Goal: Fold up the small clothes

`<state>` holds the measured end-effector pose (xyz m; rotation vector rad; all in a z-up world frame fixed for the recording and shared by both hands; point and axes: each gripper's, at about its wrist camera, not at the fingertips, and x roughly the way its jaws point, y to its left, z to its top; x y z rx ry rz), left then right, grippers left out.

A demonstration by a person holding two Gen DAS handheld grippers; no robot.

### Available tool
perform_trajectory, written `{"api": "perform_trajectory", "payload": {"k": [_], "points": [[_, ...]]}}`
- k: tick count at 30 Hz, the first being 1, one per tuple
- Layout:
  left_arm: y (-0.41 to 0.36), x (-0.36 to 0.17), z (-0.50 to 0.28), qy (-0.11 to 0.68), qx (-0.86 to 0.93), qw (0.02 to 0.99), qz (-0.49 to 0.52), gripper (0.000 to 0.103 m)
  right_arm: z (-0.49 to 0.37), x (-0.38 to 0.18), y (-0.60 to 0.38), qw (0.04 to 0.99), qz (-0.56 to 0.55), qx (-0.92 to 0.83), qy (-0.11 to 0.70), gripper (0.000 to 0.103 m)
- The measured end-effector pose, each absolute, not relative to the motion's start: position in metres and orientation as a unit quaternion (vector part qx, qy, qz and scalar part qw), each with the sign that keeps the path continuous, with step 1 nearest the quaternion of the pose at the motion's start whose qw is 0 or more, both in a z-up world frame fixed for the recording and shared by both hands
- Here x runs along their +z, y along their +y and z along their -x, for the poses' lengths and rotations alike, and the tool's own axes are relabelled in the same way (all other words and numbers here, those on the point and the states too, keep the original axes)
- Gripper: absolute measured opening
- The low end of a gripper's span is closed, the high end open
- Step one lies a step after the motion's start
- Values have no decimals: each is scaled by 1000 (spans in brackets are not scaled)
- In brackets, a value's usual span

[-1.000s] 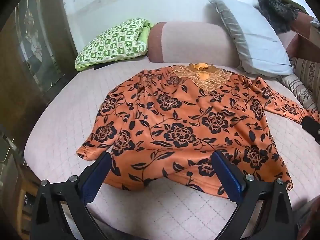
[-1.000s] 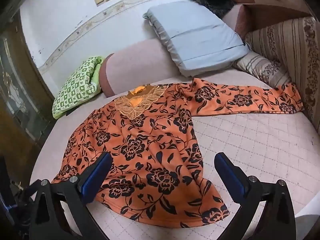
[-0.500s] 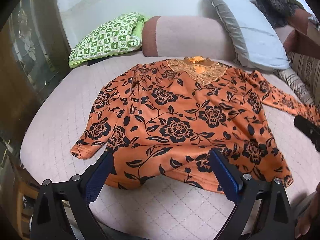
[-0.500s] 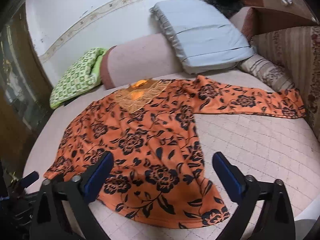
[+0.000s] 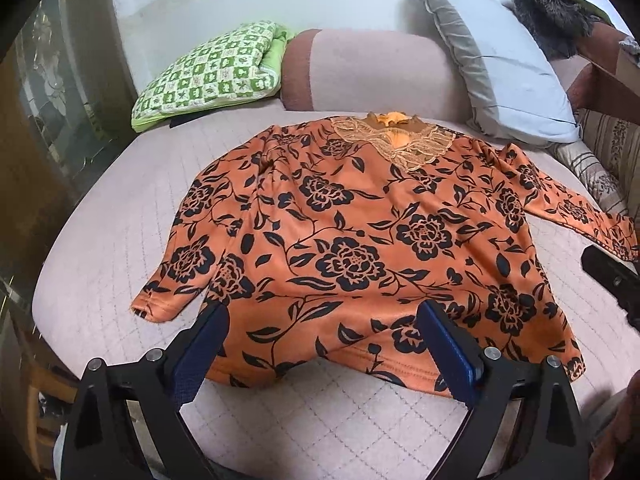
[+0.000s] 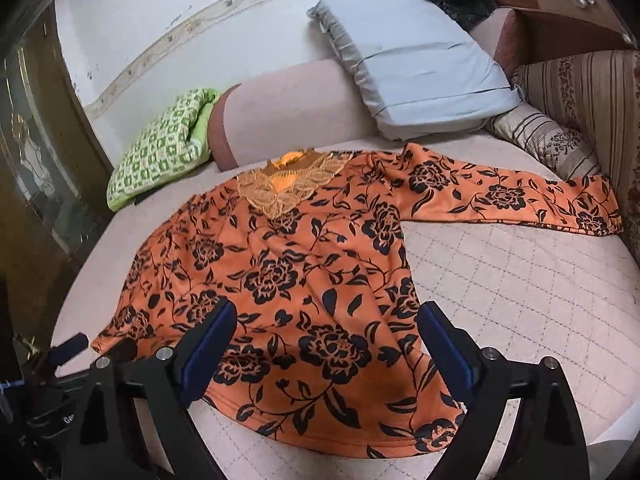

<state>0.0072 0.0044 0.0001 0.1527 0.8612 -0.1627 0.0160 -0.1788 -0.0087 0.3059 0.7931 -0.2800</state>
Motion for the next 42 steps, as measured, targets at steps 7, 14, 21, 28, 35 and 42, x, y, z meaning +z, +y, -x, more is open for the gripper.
{"api": "perform_trajectory", "payload": {"k": [7,14,21,28,35,42], "points": [[-8,4,-20,401,-97,906,-95,95,-15,-10,-179,903,-137,-142,381,92],[-14,-23,-30,415,-93,899,-101,95,-19,-17,-185,900,-148,-148,382,92],[-23,-23,-40,419,-94,897,-105,95,-23,-17,-193,899,-159,-158,375,91],[-26,-25,-38,426,-111,892,-104,95,-26,-24,-205,887,-197,-146,391,91],[-28,-22,-37,425,-115,892,-104,95,-29,-24,-208,880,-190,-154,407,91],[-28,-18,-35,425,-117,892,-101,95,-35,-21,-211,873,-205,-150,417,87]]}}
